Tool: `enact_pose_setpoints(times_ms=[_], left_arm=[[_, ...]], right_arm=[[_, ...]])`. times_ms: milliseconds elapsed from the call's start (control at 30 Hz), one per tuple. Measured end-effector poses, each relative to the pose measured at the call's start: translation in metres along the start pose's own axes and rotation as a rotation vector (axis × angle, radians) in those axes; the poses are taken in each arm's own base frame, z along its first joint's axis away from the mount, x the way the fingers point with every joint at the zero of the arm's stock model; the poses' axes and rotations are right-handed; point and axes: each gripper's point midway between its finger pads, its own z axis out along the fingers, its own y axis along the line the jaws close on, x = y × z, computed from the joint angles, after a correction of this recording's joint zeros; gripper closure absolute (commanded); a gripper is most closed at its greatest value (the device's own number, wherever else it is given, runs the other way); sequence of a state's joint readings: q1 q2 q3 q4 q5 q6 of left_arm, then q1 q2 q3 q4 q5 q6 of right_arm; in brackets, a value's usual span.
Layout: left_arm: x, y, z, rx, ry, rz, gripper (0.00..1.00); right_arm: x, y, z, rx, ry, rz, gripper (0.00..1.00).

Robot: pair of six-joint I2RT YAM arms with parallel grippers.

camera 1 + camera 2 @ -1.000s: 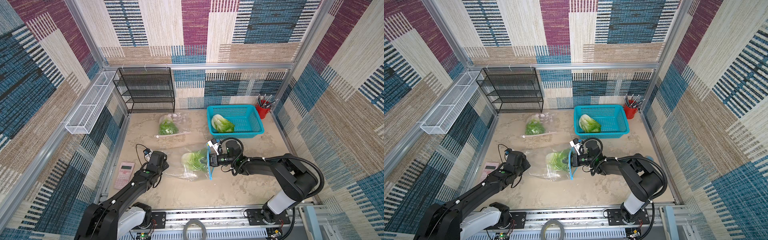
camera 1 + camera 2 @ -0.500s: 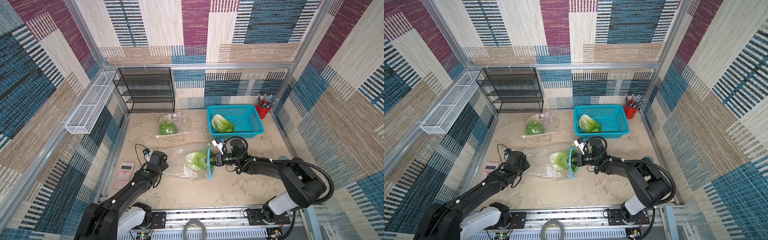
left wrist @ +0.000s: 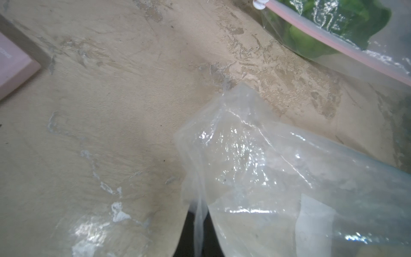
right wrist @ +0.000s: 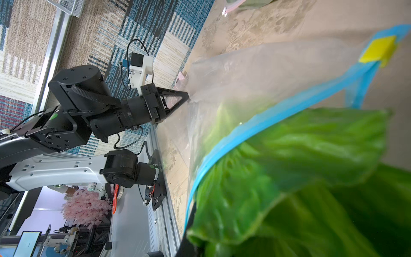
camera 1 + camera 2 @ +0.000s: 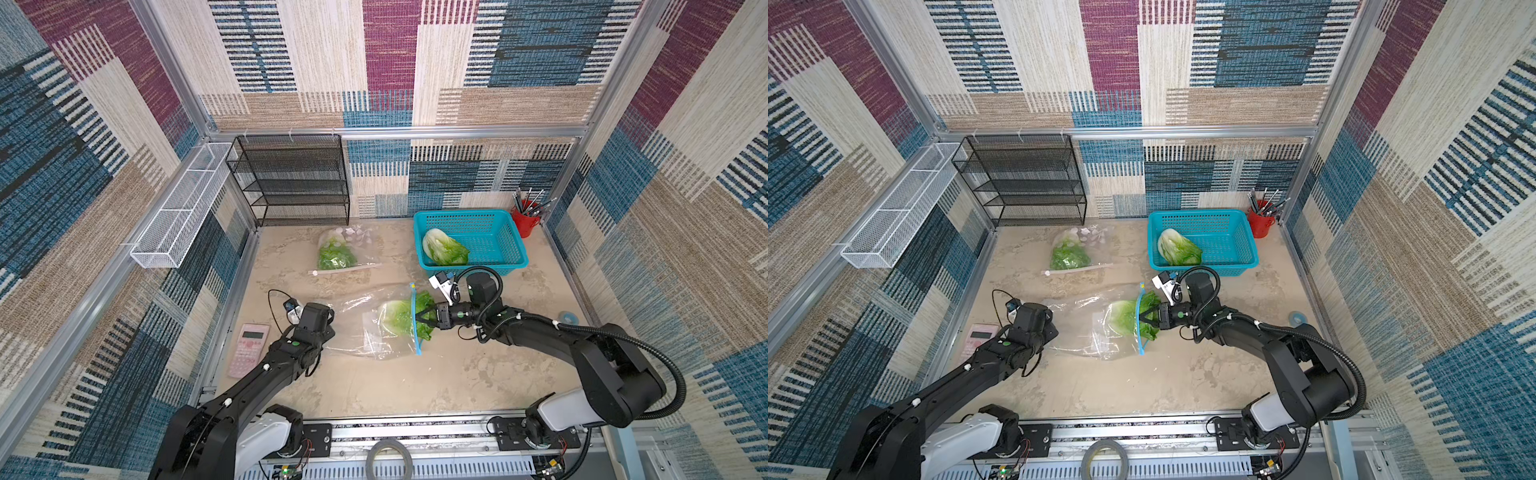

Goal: Open the zip-top bag and take out the chinese cabbages
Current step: Pick up the Chinese cabbage from the zipper food storage bag.

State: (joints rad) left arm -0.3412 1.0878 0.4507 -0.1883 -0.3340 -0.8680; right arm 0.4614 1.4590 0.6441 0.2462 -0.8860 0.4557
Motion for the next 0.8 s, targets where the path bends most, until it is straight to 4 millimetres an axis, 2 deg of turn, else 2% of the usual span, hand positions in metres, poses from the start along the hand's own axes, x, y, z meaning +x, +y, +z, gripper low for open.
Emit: enact_pose_setpoints(times_ms=[800], left_arm=[[0.002,0.000,0.004,-0.013,0.013,0.006,1.00]], right_arm=[[0.003,0.003,-0.038,0.120,-0.056,-0.069,1.00]])
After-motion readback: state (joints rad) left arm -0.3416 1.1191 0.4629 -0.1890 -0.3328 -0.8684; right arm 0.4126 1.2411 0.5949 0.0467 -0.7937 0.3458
